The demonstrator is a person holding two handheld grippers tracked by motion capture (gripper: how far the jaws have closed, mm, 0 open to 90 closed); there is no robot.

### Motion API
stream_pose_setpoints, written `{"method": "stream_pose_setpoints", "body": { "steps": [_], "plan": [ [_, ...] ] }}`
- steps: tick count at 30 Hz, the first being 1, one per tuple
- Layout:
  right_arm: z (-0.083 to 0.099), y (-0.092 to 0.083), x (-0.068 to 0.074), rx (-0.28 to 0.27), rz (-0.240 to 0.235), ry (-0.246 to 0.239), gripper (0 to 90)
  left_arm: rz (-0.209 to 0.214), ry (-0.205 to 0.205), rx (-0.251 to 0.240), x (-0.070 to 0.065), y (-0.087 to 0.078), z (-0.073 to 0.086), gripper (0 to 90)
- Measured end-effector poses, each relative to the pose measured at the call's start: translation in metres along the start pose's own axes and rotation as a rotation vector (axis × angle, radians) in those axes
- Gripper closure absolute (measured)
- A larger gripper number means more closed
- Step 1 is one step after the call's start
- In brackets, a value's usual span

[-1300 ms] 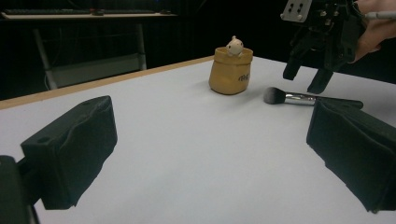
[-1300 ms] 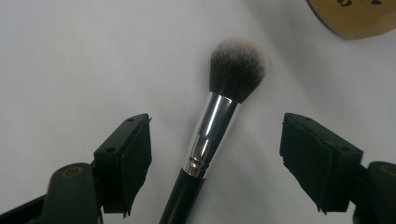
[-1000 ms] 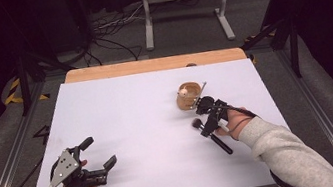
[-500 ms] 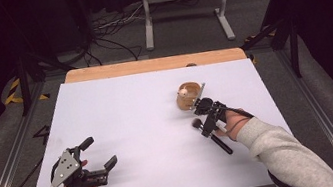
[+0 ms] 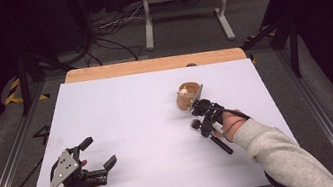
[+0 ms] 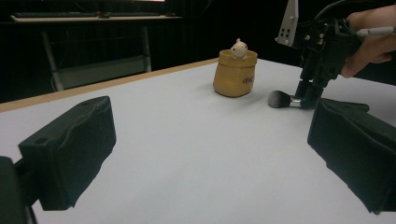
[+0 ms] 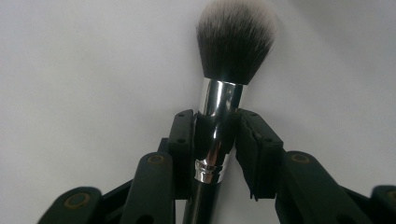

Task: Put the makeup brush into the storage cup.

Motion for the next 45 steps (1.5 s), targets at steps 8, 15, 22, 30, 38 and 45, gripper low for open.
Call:
{"method": "stream_pose_setpoints", "body": {
  "steps": [8, 15, 22, 30, 38, 45],
  "plan": [
    [0.0, 0.0, 0.001, 0.014, 0.01, 0.016, 70.6, 0.0, -0.001, 0.001, 0.0, 0.0, 0.0, 1.7],
    [0.001, -0.006, 0.003, 0.005, 0.004, 0.011, 70.9, -0.004, -0.002, 0.004, 0.001, 0.0, 0.001, 1.7],
    [-0.001, -0.021, -0.002, -0.067, 0.003, 0.023, 70.9, -0.004, 0.0, 0.006, 0.0, 0.0, 0.001, 1.7],
    [-0.006, -0.045, -0.002, -0.179, 0.005, 0.009, 71.0, -0.004, 0.001, 0.013, 0.001, 0.001, 0.002, 1.8],
    [-0.012, -0.065, -0.003, -0.317, 0.009, 0.003, 71.0, -0.005, 0.001, 0.013, 0.0, 0.001, 0.002, 1.8],
    [-0.019, -0.086, -0.007, -0.494, 0.02, 0.003, 71.0, -0.016, 0.006, 0.019, 0.001, 0.001, 0.002, 1.8]
  ]
}}
Point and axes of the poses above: each handheld gripper's, and its own axes: y roughly forward along the jaws, z roughly out of its underside, x roughly to its left, the point moved 9 cm from there along y, roughly forward along the jaws, and after that the axes turned 11 degrees about z, right-handed, at the moved point
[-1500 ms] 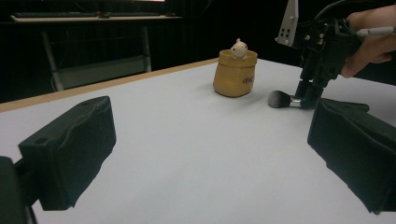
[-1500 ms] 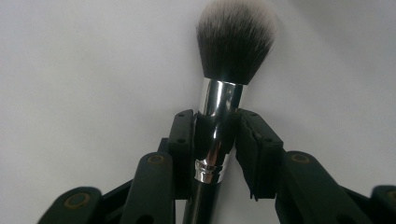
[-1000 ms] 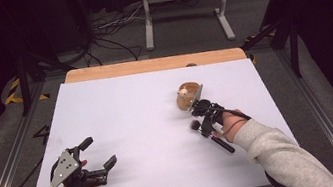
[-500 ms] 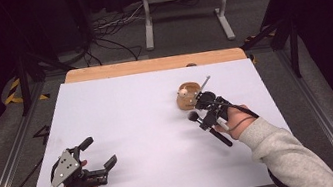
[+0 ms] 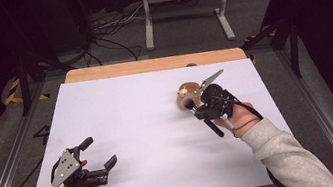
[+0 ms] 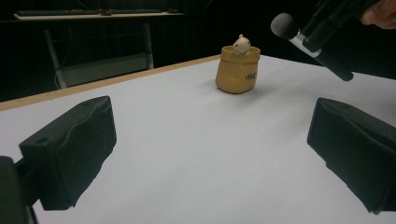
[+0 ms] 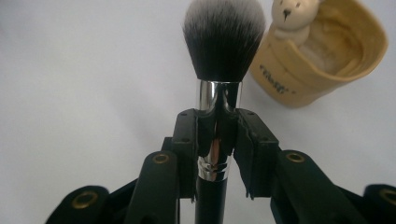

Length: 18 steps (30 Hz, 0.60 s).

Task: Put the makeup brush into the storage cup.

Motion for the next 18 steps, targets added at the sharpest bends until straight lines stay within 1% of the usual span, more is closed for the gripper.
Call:
{"method": "stream_pose_setpoints", "body": {
  "steps": [3, 7, 11, 16, 18],
  "plan": [
    [-0.005, -0.006, -0.003, -0.061, 0.002, 0.011, 71.0, -0.003, 0.004, 0.004, 0.001, 0.0, 0.001, 1.8],
    [-0.01, -0.013, -0.006, -0.146, 0.005, 0.009, 71.0, -0.006, 0.006, 0.005, 0.0, 0.001, 0.001, 1.8],
    [-0.014, -0.017, -0.006, -0.212, -0.004, 0.018, 70.9, -0.005, 0.006, 0.005, 0.0, 0.001, 0.001, 1.8],
    [-0.018, -0.02, -0.008, -0.299, -0.002, 0.049, 71.0, -0.005, 0.005, 0.004, 0.0, 0.0, 0.001, 1.8],
    [-0.019, -0.021, -0.01, -0.325, 0.002, 0.075, 71.0, -0.005, 0.005, 0.003, 0.0, 0.0, 0.001, 1.8]
  ]
}}
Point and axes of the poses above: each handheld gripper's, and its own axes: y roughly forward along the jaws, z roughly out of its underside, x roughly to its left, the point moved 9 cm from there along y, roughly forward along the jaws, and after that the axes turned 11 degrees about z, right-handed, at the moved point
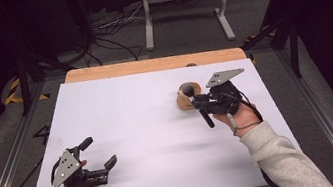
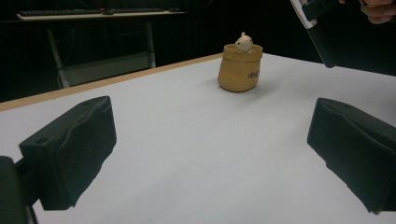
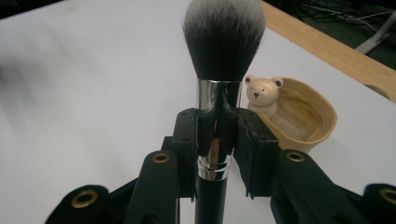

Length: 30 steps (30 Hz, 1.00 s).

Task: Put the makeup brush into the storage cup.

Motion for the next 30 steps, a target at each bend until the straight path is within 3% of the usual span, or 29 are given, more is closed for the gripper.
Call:
{"method": "stream_pose_setpoints", "body": {
  "steps": [6, 16, 22, 30],
  "plan": [
    [-0.003, -0.001, -0.004, -0.079, -0.005, 0.062, 71.0, 0.001, 0.0, -0.001, 0.0, 0.0, 0.0, 1.8],
    [-0.004, -0.001, -0.01, -0.211, 0.021, 0.089, 70.9, 0.002, 0.002, -0.002, 0.0, -0.001, -0.001, 1.8],
    [-0.007, -0.004, -0.016, -0.286, 0.036, 0.15, 70.9, 0.003, 0.002, -0.004, 0.0, 0.0, -0.001, 1.8],
    [-0.012, -0.008, -0.021, -0.347, 0.076, 0.158, 71.0, 0.005, 0.0, -0.005, -0.001, 0.0, -0.001, 1.8]
  ]
}}
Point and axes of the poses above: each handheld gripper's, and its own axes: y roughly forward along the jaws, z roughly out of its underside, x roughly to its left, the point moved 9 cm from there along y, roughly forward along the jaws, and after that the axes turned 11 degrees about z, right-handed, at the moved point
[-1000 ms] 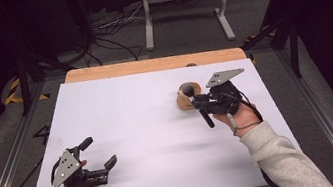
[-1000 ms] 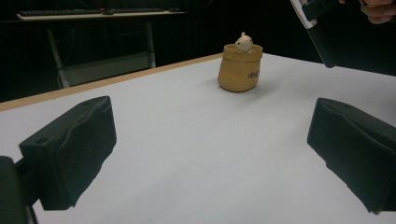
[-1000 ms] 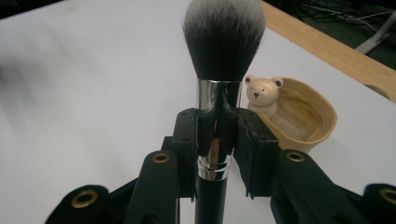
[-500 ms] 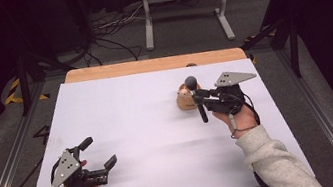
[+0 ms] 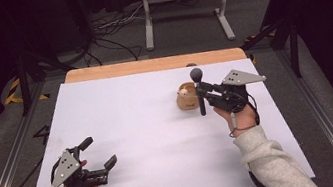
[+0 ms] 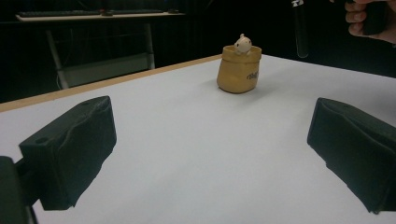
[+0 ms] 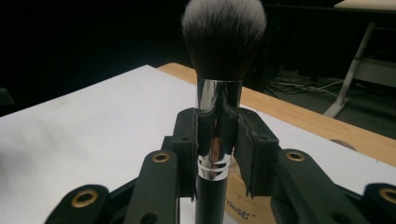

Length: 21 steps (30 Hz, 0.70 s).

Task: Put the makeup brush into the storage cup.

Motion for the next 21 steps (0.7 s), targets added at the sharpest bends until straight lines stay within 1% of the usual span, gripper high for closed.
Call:
{"method": "stream_pose_setpoints", "body": {
  "steps": [6, 7, 9, 11, 13, 16, 18, 21],
  "plan": [
    [-0.005, 0.002, -0.003, -0.033, 0.024, 0.014, 70.9, 0.0, 0.0, 0.001, 0.0, 0.0, 0.0, 1.8],
    [-0.006, 0.003, -0.004, -0.033, 0.034, 0.014, 70.9, 0.001, -0.001, 0.001, 0.0, 0.0, 0.001, 1.8],
    [-0.008, 0.004, -0.004, -0.037, 0.038, 0.014, 70.9, 0.0, -0.001, 0.001, 0.0, 0.001, 0.001, 1.8],
    [-0.012, 0.008, -0.007, -0.044, 0.055, 0.005, 70.9, 0.002, 0.0, 0.002, 0.0, 0.001, 0.001, 1.8],
    [-0.013, 0.009, -0.008, -0.048, 0.059, 0.004, 70.9, 0.001, 0.0, 0.0, 0.0, 0.001, 0.0, 1.8],
    [-0.018, 0.014, -0.01, -0.053, 0.069, 0.004, 70.9, 0.001, -0.001, 0.001, 0.0, 0.0, 0.001, 1.8],
    [-0.019, 0.019, -0.012, -0.047, 0.074, -0.004, 70.9, 0.001, -0.001, 0.0, 0.001, 0.0, 0.0, 1.8],
    [-0.021, 0.024, -0.016, -0.043, 0.081, -0.001, 70.9, 0.001, -0.001, 0.0, 0.001, 0.0, 0.0, 1.8]
  ]
}}
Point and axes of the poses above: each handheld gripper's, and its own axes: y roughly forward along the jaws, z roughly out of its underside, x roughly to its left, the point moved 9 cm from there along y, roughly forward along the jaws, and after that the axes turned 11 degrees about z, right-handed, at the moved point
